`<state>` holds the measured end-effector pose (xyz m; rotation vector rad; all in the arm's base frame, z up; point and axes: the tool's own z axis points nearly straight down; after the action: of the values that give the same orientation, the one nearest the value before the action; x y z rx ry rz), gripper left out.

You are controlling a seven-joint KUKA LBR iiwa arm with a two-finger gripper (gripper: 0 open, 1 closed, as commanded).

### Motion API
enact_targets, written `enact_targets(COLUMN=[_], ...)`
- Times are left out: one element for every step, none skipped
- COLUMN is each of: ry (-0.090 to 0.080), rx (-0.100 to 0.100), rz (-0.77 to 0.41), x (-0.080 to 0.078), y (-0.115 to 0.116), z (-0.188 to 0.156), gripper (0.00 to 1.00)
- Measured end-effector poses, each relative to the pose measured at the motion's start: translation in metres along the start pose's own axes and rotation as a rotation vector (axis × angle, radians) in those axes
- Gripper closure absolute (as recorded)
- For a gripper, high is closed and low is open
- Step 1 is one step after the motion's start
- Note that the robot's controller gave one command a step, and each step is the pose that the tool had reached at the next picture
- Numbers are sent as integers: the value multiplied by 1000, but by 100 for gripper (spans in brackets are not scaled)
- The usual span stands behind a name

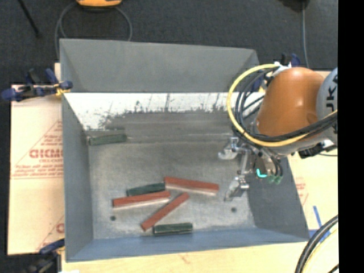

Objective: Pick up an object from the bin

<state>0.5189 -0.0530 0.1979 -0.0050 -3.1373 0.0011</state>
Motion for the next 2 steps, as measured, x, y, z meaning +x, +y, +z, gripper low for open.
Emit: enact_targets(ry=[-8, 3], rx=[1, 4], rz=[-2, -62], x=[-2, -58], y=[0, 42], z=[-4, 110], gripper=[0, 100])
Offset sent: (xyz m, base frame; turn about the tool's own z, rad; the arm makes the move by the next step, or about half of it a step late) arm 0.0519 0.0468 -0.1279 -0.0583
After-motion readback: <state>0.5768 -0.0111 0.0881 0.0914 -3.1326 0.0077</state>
